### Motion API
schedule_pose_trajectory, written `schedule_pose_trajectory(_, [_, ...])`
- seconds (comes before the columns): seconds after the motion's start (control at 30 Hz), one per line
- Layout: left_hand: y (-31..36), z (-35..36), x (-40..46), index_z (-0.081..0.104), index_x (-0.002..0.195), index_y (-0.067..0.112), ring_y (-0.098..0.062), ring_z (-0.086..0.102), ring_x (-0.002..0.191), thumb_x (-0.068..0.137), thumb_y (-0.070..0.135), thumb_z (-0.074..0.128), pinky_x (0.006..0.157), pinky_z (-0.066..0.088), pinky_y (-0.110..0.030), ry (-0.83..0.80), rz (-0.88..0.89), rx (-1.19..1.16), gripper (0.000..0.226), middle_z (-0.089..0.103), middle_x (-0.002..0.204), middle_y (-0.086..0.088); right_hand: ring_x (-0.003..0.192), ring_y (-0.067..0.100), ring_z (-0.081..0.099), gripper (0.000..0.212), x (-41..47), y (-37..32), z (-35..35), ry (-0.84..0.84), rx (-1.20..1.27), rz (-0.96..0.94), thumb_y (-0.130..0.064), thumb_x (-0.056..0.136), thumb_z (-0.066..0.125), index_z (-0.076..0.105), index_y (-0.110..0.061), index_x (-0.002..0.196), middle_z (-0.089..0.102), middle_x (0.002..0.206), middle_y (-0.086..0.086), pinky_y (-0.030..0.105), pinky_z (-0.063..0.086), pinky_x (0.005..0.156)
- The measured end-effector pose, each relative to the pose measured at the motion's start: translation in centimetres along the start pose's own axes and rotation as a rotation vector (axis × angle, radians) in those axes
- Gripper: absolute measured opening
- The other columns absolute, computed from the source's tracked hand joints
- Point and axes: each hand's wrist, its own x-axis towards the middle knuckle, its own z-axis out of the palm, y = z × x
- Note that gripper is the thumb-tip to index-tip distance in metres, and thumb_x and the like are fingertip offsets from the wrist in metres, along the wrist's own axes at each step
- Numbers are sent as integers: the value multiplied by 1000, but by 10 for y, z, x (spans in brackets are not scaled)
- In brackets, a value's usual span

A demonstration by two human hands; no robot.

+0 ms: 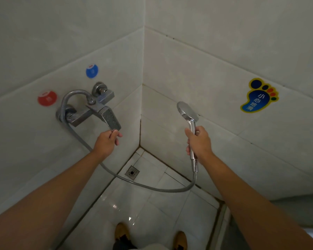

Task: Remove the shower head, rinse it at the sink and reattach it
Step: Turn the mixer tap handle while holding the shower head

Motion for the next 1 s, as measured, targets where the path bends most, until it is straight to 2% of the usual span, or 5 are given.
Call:
schedule_pose_trajectory(0.27, [0, -1, 0, 69, 90, 10, -14, 42, 47, 102, 22, 42, 53, 34, -26, -8, 4, 14, 32, 60, 65, -8, 44, 23, 64, 24, 0, 4, 0, 118, -160, -8, -33, 94, 65, 56, -12, 97, 67, 76, 10, 32, 55, 44])
schedule_pose_trajectory(0.43, [0, -3, 0, 69, 91, 9, -12, 42, 47, 103, 22, 41, 52, 34, -26, -26, 25, 32, 33, 61, 67, -9, 43, 18, 56, 28, 0, 2, 4, 58, -61, 25, -30, 98, 57, 58, -2, 97, 61, 72, 12, 29, 49, 43])
schedule_pose_trajectory(0.63, [-1, -5, 1, 69, 92, 7, -11, 42, 47, 103, 22, 41, 52, 34, -26, -41, 24, 33, 34, 60, 66, -7, 42, 15, 52, 25, -1, -5, 12, -46, 112, 80, -30, 103, 50, 58, -8, 95, 59, 71, 8, 26, 44, 40])
schedule_pose_trajectory(0.87, [-1, -6, -1, 68, 93, 8, -11, 42, 48, 104, 25, 40, 50, 34, -26, -67, 23, 32, 34, 60, 69, -8, 41, 18, 54, 22, 0, -2, 16, -43, 117, 84, -29, 99, 57, 57, -8, 94, 59, 72, 11, 28, 47, 42])
schedule_pose_trajectory(1.0, [-3, -6, 0, 67, 91, 11, -12, 43, 48, 103, 26, 40, 50, 35, -26, -61, 24, 25, 33, 61, 68, -7, 39, 19, 54, 26, 0, 1, 14, 10, 64, 80, -25, 96, 62, 58, 1, 102, 60, 72, 15, 29, 49, 41])
